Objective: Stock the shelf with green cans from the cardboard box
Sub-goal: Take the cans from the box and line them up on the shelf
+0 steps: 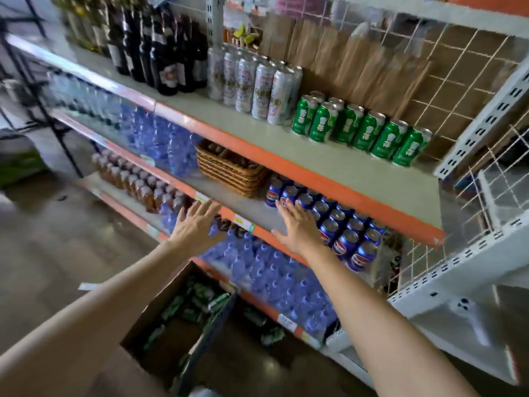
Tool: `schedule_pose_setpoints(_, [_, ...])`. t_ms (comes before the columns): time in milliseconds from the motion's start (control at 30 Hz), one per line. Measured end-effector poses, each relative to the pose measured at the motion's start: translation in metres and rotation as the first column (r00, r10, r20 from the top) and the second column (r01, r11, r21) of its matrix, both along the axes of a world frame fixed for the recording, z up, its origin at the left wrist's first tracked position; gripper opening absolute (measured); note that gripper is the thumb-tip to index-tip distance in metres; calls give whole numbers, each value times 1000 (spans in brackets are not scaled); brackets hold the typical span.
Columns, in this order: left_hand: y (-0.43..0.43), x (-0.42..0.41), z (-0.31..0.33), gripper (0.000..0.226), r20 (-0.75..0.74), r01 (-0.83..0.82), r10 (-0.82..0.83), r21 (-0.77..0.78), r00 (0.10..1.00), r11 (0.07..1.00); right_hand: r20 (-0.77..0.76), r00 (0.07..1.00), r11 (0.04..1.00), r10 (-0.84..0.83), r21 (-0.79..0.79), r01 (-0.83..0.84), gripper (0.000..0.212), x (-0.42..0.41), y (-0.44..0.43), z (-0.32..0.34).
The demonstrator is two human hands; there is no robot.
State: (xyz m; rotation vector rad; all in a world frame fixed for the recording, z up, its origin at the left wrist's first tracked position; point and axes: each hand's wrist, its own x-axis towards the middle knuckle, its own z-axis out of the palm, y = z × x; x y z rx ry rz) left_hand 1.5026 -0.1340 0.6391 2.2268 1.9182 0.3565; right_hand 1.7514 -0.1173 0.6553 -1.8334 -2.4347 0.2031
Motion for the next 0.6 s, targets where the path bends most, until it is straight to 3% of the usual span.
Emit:
schedule_pose_setpoints(233, [-56, -80, -45, 74, -27, -185, 183, -164, 983, 969, 35, 985, 973, 171, -160, -163, 77, -85, -1, -45])
schedule_pose_setpoints(600, [-106, -167, -143, 71, -20, -351, 385, -453, 923, 819, 111, 960, 900, 255, -390, -194, 79, -189, -4, -149])
